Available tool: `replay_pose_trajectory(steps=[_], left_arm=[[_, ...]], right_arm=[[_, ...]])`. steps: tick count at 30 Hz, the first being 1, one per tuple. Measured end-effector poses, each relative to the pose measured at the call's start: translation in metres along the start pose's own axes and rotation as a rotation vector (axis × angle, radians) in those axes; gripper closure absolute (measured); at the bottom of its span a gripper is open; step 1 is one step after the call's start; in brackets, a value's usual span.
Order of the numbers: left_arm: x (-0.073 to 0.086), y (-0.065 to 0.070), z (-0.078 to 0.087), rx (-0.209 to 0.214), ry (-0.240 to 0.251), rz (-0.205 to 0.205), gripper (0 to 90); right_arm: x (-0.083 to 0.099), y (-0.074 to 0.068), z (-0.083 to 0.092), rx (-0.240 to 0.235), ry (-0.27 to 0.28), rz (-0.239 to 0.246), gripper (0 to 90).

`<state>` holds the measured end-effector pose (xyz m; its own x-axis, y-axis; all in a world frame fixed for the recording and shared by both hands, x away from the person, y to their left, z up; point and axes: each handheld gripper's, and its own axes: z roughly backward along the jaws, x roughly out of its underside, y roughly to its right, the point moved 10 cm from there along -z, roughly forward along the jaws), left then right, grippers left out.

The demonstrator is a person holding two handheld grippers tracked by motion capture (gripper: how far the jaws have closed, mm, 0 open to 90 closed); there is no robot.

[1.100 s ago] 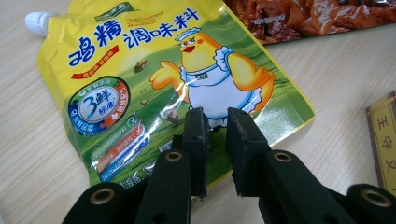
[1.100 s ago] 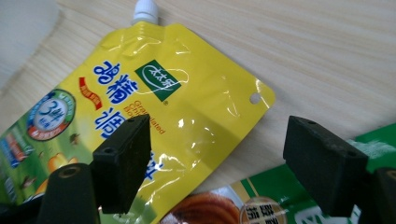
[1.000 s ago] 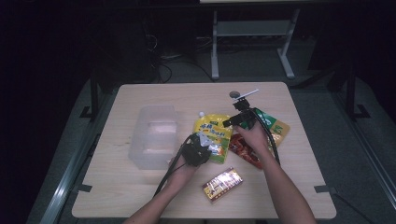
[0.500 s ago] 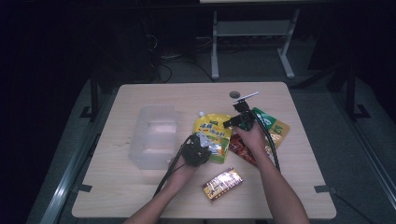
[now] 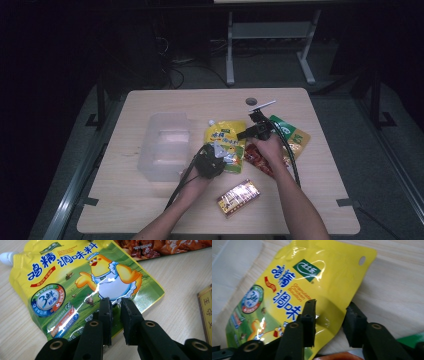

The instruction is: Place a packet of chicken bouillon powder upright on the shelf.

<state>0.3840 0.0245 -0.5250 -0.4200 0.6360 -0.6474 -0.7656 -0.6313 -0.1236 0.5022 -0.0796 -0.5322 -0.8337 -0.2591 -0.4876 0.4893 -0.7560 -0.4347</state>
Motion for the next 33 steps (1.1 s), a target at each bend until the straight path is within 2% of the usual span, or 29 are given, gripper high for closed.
replay_pose_trajectory(steps=[7, 14, 15, 16, 19, 22, 26, 29, 30, 33], left_arm=[[0.0, 0.0, 0.0, 0.002, -0.004, 0.003, 78.9], [0.0, -0.001, 0.0, 0.007, -0.002, 0.005, 78.7], [0.0, 0.0, 0.0, 0.006, -0.001, 0.006, 78.7], [0.0, 0.0, 0.0, 0.006, -0.001, 0.006, 78.5], [0.0, 0.0, 0.0, 0.009, 0.003, 0.006, 78.1], [0.0, 0.0, 0.0, 0.019, 0.002, 0.003, 76.1], [0.0, 0.002, 0.001, 0.032, 0.004, 0.02, 72.3], [-0.004, 0.002, 0.003, 0.04, 0.03, 0.05, 67.9], [-0.007, 0.001, 0.005, 0.054, 0.051, 0.065, 66.2], [-0.008, 0.001, 0.007, 0.07, 0.051, 0.083, 63.5]], right_arm=[[0.0, -0.003, -0.002, 0.02, -0.019, 0.018, 70.2], [0.0, -0.005, -0.007, 0.075, -0.036, 0.027, 75.0], [-0.001, -0.005, -0.008, 0.082, -0.036, 0.028, 76.6], [-0.002, -0.006, -0.008, 0.115, -0.035, 0.042, 83.6], [-0.002, -0.005, -0.008, 0.132, -0.033, 0.06, 88.4], [-0.005, -0.006, -0.006, 0.128, -0.025, 0.042, 89.6], [-0.009, -0.01, -0.001, 0.142, -0.005, 0.062, 89.9], [-0.012, -0.015, 0.01, 0.135, 0.016, 0.073, 89.9], [-0.013, -0.017, 0.014, 0.129, 0.028, 0.08, 89.9], [-0.016, -0.02, 0.021, 0.118, 0.052, 0.092, 90.0]])
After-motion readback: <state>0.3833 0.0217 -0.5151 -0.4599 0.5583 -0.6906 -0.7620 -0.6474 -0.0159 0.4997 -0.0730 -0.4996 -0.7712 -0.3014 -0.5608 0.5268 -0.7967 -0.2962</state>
